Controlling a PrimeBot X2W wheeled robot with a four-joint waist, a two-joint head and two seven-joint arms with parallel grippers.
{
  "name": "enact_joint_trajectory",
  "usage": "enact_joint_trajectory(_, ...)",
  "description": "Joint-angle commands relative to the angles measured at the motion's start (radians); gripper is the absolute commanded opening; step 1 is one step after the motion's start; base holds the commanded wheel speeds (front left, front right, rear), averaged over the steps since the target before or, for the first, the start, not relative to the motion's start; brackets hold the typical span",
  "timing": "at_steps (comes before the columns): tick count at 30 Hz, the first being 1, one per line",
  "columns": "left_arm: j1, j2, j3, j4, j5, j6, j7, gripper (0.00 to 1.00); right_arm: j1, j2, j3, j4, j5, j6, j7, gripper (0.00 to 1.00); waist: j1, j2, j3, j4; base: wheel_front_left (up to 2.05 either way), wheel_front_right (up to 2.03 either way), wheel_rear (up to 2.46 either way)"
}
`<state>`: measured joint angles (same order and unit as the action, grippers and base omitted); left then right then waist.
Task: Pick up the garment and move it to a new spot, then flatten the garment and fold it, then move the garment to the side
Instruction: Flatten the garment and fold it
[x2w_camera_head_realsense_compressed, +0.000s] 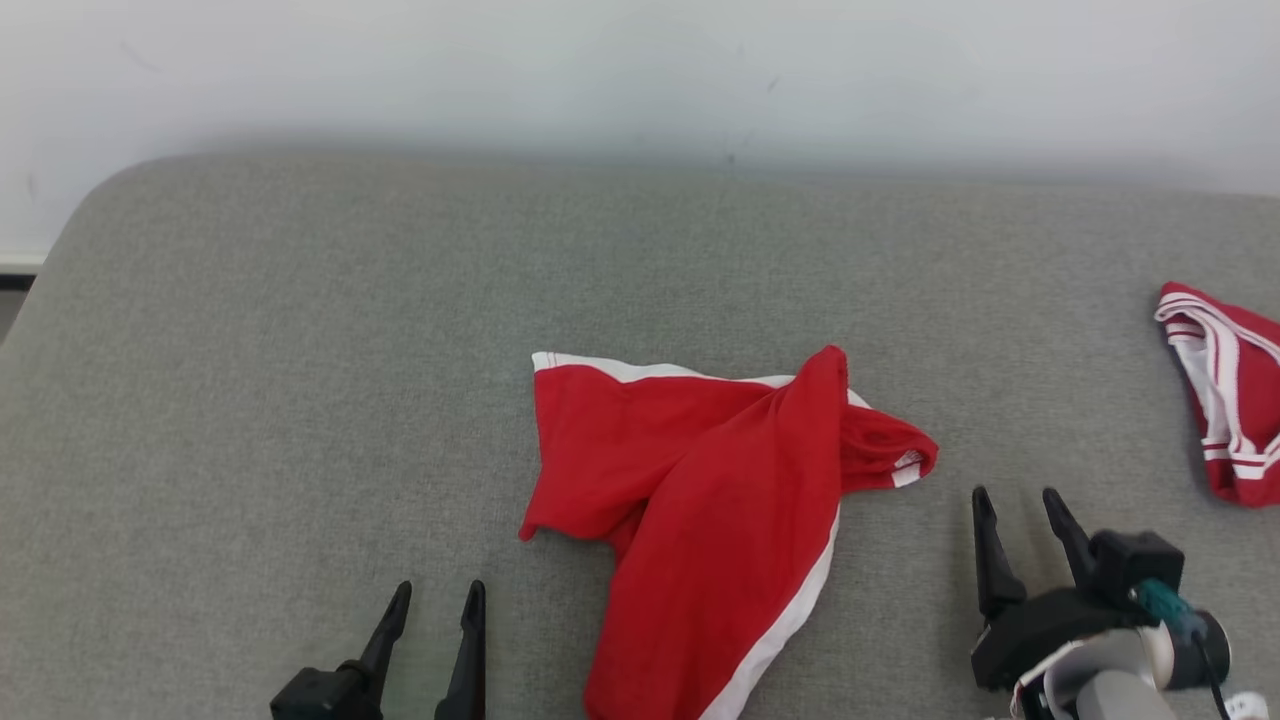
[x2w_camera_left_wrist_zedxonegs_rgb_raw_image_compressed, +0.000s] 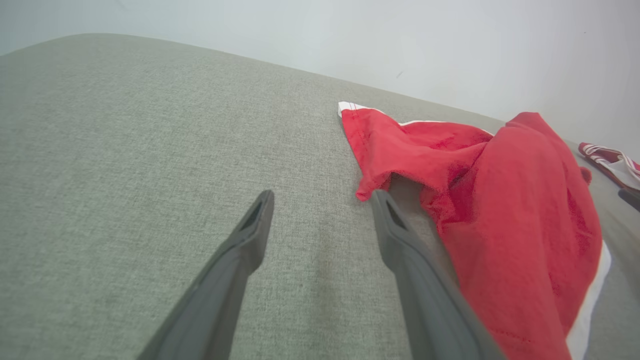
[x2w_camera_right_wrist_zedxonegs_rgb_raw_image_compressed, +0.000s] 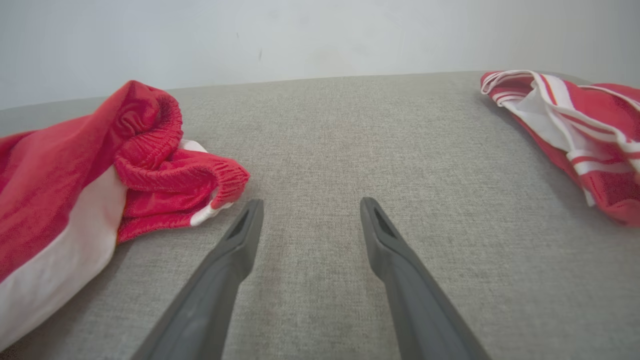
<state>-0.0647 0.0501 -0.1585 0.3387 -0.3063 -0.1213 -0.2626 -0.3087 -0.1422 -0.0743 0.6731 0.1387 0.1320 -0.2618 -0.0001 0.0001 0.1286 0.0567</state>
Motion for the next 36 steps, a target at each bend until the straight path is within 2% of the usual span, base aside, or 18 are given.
enact_joint_trajectory(1,0.009,0.001,-0.002,-0.004,0.005,-0.001,-0.003,1.0,0.015,0.007,-0.004,-0.009,0.004,-0.003,-0.003,1.0,0.0001,-0.0001,-0.023,-0.021,0.0,0.0,0.0)
enact_joint_trajectory(12,0.062,0.001,-0.134,0.021,0.013,-0.008,-0.003,1.0,0.111,0.063,-0.042,-0.104,-0.026,-0.003,-0.003,1.0,0.0001,-0.0001,-0.07,-0.013,0.0,0.0,0.0)
enact_joint_trajectory(19,0.071,0.005,-0.311,0.036,-0.07,-0.009,-0.003,1.0,0.116,0.075,-0.042,-0.103,-0.039,-0.003,-0.003,1.0,0.0001,-0.0001,-0.089,-0.022,0.0,0.0,0.0)
enact_joint_trajectory(26,0.054,0.034,-0.338,0.094,-0.078,-0.009,-0.003,1.0,0.115,0.078,-0.041,-0.101,-0.041,-0.003,-0.003,1.0,0.0001,-0.0001,-0.096,-0.027,0.0,0.0,0.0)
enact_joint_trajectory(36,0.027,0.021,-0.333,0.142,-0.059,-0.009,-0.003,1.0,0.093,0.076,-0.015,-0.103,-0.035,-0.003,-0.003,1.0,0.0001,-0.0001,-0.078,-0.057,0.0,0.0,0.0)
